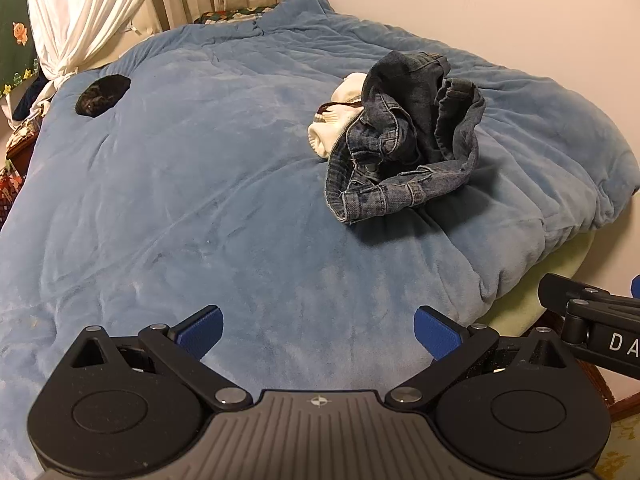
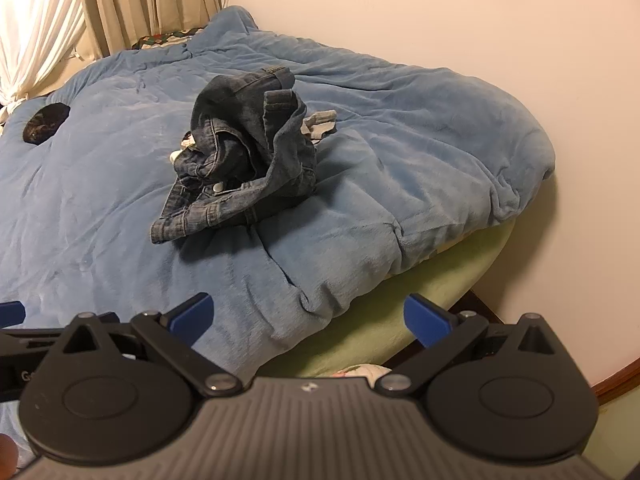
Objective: Fold clothes
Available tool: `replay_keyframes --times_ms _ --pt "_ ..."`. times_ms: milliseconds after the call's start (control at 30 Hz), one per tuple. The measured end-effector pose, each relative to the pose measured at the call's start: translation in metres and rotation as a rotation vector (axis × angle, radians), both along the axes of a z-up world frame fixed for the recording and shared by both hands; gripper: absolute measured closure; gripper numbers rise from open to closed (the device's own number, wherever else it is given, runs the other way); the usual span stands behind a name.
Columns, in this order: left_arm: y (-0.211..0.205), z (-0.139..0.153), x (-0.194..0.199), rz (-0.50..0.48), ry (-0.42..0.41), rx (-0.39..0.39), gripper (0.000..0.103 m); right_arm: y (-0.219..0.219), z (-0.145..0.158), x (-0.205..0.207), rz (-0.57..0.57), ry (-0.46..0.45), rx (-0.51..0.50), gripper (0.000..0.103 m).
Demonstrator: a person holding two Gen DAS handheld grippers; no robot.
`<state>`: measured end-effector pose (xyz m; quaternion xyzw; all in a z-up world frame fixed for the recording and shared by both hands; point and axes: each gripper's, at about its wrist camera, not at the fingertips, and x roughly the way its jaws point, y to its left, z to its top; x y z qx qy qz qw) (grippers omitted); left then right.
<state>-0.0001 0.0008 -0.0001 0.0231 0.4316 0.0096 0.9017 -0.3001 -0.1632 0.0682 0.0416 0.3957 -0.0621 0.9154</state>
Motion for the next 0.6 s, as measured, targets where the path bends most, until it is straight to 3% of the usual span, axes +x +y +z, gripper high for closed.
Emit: replay_keyframes --times_ms 600 --pt "-0.007 0.004 0.0 -0.006 -0.008 0.026 0.0 -0.004 0.003 0.0 -0.001 0.004 0.002 0.001"
